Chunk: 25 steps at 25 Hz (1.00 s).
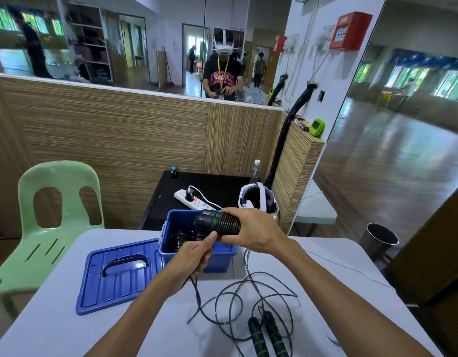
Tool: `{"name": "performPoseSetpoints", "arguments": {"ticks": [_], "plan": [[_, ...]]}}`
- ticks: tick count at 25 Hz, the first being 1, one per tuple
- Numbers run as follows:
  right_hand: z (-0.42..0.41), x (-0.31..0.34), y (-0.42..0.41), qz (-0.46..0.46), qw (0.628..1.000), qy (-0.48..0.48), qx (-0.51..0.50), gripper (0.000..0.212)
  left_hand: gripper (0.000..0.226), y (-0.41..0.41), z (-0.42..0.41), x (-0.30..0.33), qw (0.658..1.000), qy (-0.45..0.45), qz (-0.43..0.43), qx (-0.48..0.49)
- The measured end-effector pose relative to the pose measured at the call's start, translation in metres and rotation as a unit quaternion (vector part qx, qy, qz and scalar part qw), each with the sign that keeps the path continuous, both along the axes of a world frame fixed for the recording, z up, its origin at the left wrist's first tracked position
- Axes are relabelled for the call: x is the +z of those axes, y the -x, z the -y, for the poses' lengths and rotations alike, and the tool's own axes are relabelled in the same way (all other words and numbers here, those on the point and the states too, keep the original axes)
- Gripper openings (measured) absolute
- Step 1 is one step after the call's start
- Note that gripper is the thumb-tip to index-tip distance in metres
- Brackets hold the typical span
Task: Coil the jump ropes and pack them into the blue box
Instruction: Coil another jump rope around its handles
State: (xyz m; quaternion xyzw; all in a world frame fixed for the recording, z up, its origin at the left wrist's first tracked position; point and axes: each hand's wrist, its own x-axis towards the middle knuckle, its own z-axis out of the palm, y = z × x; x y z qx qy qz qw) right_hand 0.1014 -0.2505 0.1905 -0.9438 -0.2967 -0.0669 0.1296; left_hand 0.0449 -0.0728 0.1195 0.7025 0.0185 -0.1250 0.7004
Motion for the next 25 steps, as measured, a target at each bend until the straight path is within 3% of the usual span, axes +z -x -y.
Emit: {"name": "performPoseSetpoints", "arguments": {"ticks": [3,7,11,14,17,21,25], "plan": [[0.002,0.003,0.005,-0.047,0.998,-0.021,0.022,0.07,0.056,-0.002,-0.006,-0.009,0.999,0.007,0.026,-0.032],[0.004,0.006,0.012,-0.061,0.997,-0.055,0.015,0.068,0.045,-0.003,-0.018,-0.027,0.995,0.03,0.019,-0.089],[0.004,0.009,0.024,-0.075,0.992,-0.06,0.085,0.058,0.037,-0.016,-0.043,-0.02,0.984,-0.099,0.018,-0.146],[0.003,0.007,0.032,-0.072,0.988,-0.031,0.135,0.05,0.016,-0.033,-0.064,0.006,0.971,-0.145,0.024,-0.188],[-0.002,-0.006,0.039,-0.053,0.984,0.033,0.166,0.049,0.024,-0.051,-0.064,0.049,0.919,-0.282,0.06,-0.271],[-0.01,-0.015,0.042,0.0,0.982,0.104,0.16,0.057,0.025,-0.062,-0.044,0.074,0.8,-0.513,0.167,-0.262],[-0.007,-0.015,0.039,-0.004,0.987,0.096,0.129,0.051,0.026,-0.048,-0.04,0.08,0.817,-0.507,0.211,-0.175]]}}
